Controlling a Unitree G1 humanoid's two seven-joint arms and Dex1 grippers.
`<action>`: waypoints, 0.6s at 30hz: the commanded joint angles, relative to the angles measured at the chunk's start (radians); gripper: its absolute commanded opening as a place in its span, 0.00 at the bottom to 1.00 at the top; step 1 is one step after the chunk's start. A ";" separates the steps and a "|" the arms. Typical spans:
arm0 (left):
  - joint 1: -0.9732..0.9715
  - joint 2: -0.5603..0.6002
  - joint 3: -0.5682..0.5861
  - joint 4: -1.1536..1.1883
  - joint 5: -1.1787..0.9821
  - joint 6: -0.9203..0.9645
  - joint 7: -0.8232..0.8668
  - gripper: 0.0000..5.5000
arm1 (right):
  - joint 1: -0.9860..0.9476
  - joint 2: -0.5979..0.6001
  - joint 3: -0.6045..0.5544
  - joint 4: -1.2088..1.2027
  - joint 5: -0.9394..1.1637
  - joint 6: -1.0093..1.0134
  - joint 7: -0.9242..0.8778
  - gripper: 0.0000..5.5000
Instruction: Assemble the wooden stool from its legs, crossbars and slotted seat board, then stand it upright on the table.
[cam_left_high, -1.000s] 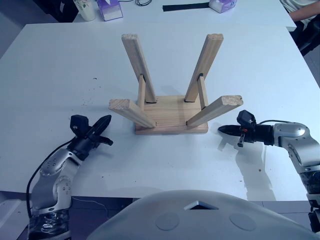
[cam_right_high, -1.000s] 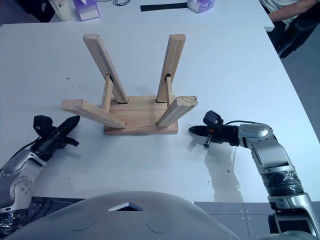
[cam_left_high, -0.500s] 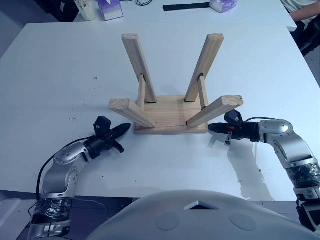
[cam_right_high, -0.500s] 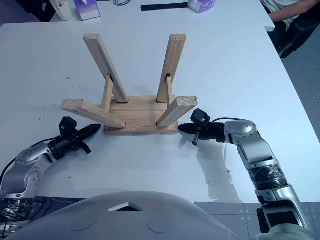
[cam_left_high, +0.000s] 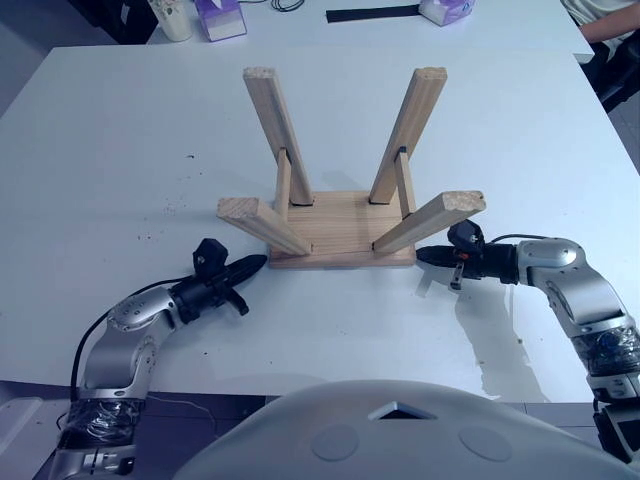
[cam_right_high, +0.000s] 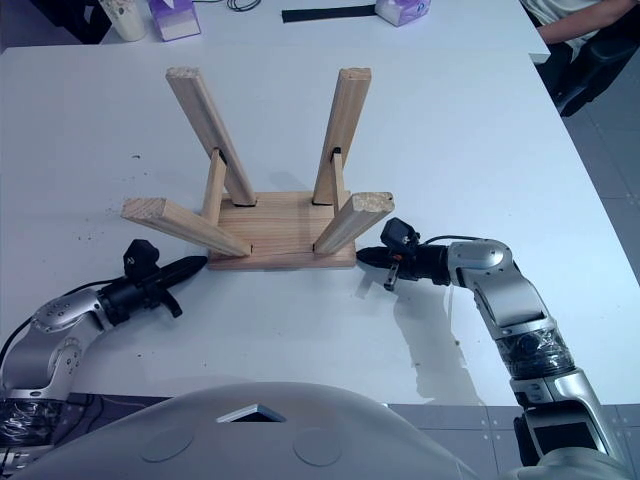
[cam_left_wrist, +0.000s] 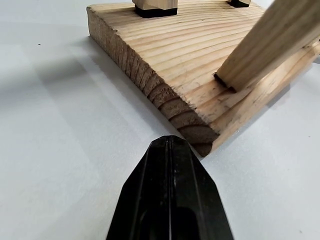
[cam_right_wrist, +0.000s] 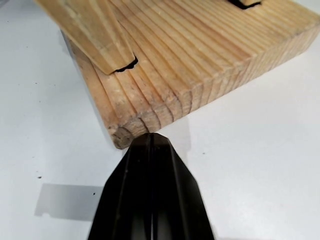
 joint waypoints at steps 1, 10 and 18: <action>-0.002 -0.007 -0.042 -0.049 -0.026 0.035 -0.033 0.01 | -0.018 0.009 0.023 -0.021 0.005 0.013 0.012 0.00; 0.021 0.033 0.019 -0.182 -0.096 0.093 -0.049 0.01 | 0.019 -0.004 -0.015 -0.166 0.075 0.079 0.033 0.00; 0.284 0.074 0.187 -0.463 -0.236 0.177 -0.039 0.01 | 0.192 -0.117 -0.202 -0.478 0.270 0.214 0.043 0.00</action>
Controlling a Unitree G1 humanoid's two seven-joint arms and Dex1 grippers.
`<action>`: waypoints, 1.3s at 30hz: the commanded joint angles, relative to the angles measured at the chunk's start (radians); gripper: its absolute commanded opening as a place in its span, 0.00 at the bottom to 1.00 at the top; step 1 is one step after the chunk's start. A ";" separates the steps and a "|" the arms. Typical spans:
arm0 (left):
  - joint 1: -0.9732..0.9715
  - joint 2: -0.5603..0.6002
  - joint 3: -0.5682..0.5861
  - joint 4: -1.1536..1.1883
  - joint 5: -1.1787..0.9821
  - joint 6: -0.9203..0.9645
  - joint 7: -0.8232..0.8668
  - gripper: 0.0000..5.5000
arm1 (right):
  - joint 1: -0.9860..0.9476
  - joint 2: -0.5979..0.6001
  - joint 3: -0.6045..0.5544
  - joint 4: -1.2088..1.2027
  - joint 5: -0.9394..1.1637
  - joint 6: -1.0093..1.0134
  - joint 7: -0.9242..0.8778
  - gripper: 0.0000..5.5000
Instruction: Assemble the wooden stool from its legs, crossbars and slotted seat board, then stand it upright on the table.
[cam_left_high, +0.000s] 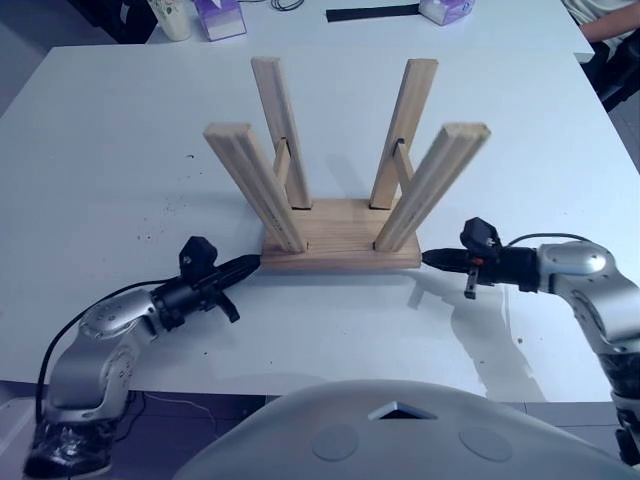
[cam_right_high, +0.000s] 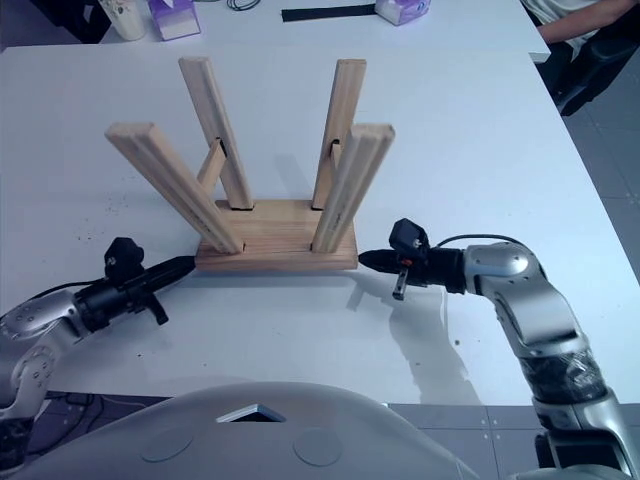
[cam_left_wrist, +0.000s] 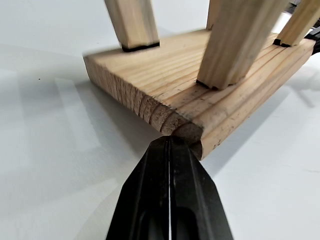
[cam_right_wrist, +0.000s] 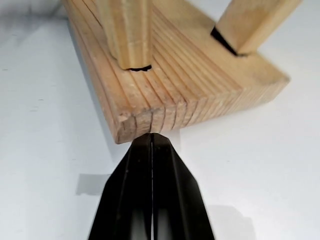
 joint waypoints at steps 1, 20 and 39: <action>0.116 -0.004 0.027 -0.156 -0.084 0.022 -0.024 0.01 | 0.039 -0.014 -0.058 -0.145 0.124 0.053 0.008 0.00; 0.089 0.025 0.111 -0.319 -0.258 0.087 0.074 0.01 | 0.031 -0.025 -0.181 -0.270 0.306 0.157 -0.026 0.00; -0.069 -0.029 0.005 -0.090 -0.091 -0.004 0.109 0.01 | -0.099 0.005 -0.092 -0.007 0.169 0.045 -0.053 0.00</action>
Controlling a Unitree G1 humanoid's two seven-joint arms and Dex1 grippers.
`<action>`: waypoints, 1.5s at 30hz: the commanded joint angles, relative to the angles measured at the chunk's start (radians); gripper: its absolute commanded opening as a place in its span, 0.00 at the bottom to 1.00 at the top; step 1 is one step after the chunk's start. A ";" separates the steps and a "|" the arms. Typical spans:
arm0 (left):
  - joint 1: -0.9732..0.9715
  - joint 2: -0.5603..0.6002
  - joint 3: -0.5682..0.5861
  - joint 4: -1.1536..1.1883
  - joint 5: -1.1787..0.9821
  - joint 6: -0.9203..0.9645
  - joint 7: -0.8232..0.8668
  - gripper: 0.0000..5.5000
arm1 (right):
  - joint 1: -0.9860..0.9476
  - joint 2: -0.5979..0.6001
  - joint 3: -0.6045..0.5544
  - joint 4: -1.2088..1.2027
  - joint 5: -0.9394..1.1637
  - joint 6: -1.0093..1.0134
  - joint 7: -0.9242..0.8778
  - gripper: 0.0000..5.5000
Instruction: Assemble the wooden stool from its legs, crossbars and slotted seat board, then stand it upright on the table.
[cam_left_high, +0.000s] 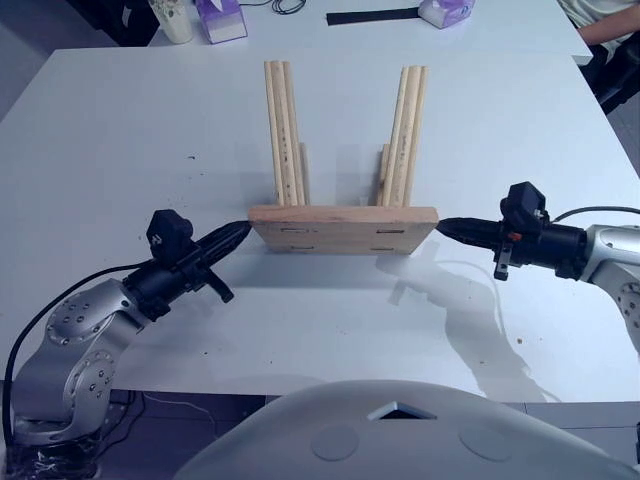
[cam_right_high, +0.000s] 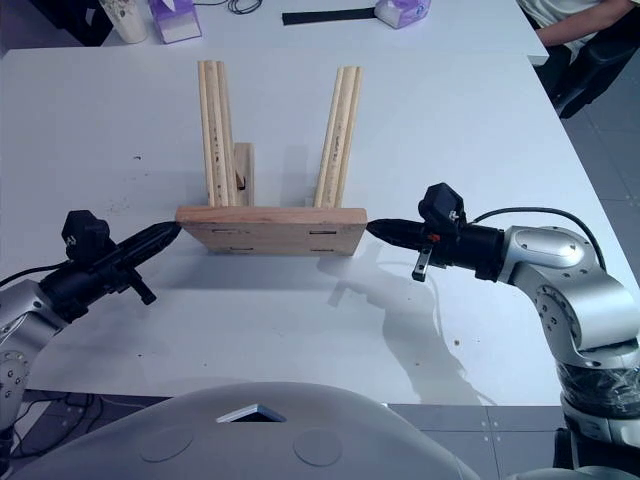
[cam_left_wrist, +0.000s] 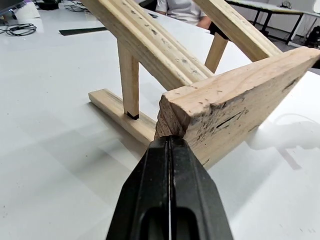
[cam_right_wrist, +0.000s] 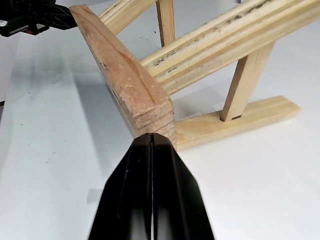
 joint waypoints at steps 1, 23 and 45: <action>0.025 -0.011 -0.027 0.027 -0.005 -0.004 -0.037 0.01 | -0.018 0.002 0.045 0.043 0.003 -0.014 0.034 0.00; -0.205 0.112 -0.249 0.459 0.341 -0.268 -0.301 0.27 | -0.225 0.017 0.285 0.541 -0.325 -0.422 0.231 0.23; -0.550 0.091 -0.445 0.807 0.519 -0.554 -0.520 0.57 | -0.377 0.125 0.416 0.708 -0.428 -0.502 0.324 0.53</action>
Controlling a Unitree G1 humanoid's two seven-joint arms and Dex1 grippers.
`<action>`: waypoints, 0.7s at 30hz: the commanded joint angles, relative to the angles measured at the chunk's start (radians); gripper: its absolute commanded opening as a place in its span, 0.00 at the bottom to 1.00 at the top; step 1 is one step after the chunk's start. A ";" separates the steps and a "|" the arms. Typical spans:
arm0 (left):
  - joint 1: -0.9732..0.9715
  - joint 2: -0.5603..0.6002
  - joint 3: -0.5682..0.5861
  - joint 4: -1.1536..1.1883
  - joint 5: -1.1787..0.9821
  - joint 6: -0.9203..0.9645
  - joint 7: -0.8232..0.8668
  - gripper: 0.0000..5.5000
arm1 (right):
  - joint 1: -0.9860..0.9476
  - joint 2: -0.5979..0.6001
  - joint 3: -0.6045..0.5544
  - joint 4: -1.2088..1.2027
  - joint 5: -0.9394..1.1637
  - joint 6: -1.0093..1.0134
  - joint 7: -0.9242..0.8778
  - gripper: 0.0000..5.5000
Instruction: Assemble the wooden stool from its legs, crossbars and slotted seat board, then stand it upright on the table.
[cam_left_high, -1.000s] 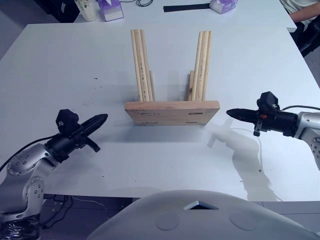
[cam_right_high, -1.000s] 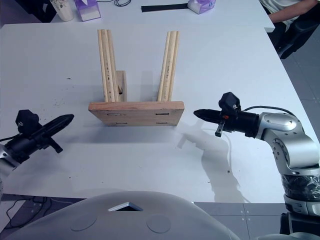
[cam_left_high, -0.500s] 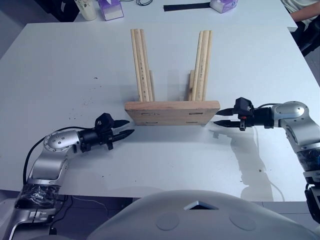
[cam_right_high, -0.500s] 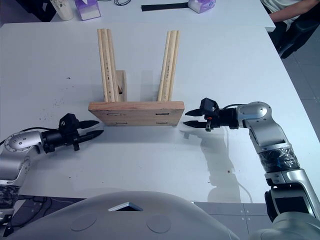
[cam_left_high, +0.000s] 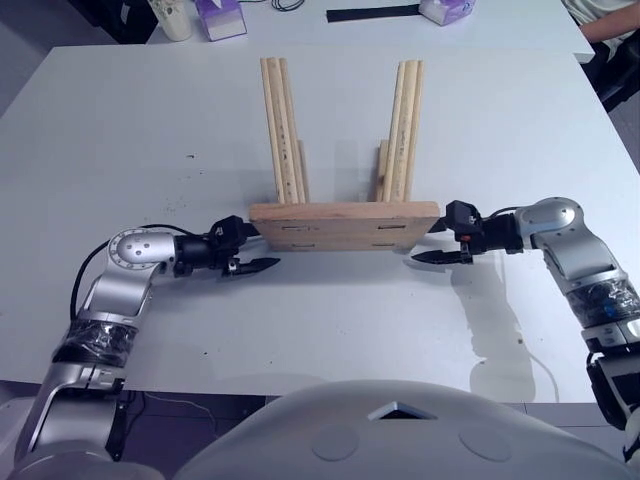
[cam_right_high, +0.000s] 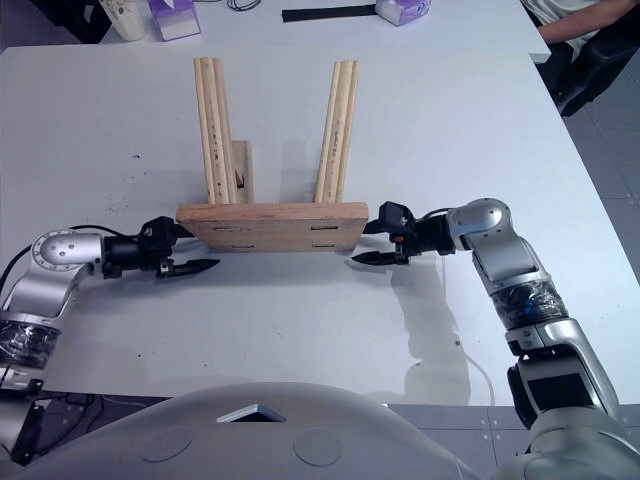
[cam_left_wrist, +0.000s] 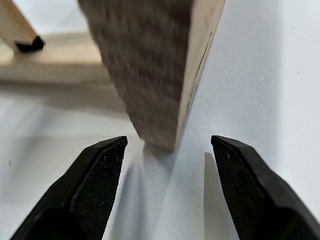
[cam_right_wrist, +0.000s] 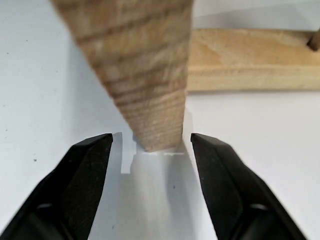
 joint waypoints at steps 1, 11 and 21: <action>-0.053 -0.012 -0.027 0.040 0.018 -0.031 -0.029 0.57 | -0.032 0.022 0.018 0.023 -0.019 -0.018 0.014 0.53; -0.083 -0.031 -0.043 0.067 0.025 -0.072 -0.046 0.49 | -0.072 0.055 0.026 0.071 -0.038 -0.057 0.021 0.39; -0.134 -0.054 -0.051 0.119 0.020 -0.092 -0.076 0.28 | -0.065 0.053 0.030 0.089 -0.042 -0.089 0.039 0.26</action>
